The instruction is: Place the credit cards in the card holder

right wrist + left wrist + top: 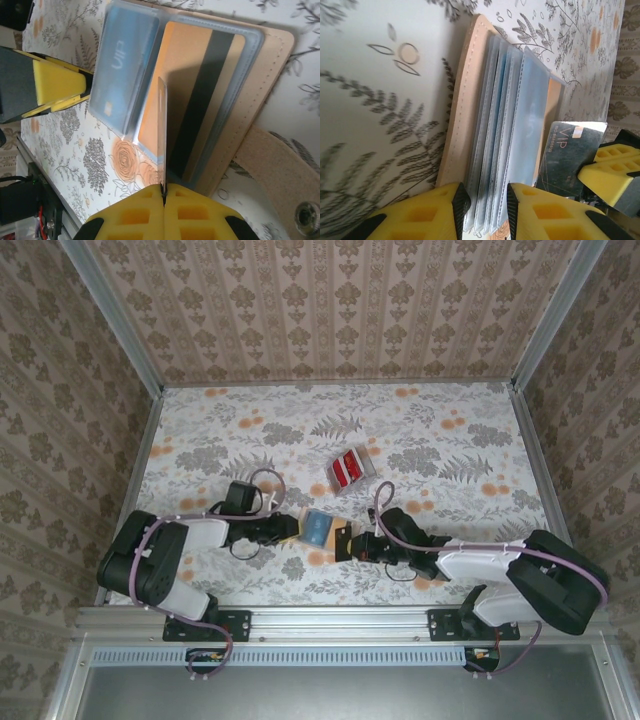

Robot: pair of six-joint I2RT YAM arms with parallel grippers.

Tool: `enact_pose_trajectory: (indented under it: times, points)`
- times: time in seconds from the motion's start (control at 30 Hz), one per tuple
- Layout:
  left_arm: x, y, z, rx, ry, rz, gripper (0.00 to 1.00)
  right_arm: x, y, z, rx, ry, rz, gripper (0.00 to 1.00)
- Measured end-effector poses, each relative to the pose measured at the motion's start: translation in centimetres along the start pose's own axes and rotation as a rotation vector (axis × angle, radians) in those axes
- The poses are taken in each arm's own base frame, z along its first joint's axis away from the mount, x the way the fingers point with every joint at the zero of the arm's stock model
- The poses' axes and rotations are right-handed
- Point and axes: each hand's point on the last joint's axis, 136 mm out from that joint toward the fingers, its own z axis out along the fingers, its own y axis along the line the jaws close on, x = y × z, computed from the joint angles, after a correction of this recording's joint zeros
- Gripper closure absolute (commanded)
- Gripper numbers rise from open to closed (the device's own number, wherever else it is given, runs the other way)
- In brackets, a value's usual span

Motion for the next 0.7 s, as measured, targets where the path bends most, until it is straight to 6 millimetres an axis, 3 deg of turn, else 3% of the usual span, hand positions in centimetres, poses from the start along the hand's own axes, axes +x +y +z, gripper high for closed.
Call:
enact_pose_trajectory:
  times: [0.4,0.7]
  points:
    - [3.0,-0.9,0.5,-0.072,-0.025,0.050,0.69,-0.8,-1.3,-2.3,0.044,-0.105,0.039,1.00]
    - [3.2,-0.7,0.6,-0.114,-0.021,0.049,0.69,-1.0,-0.9,-1.0,0.029,-0.090,0.045,1.00]
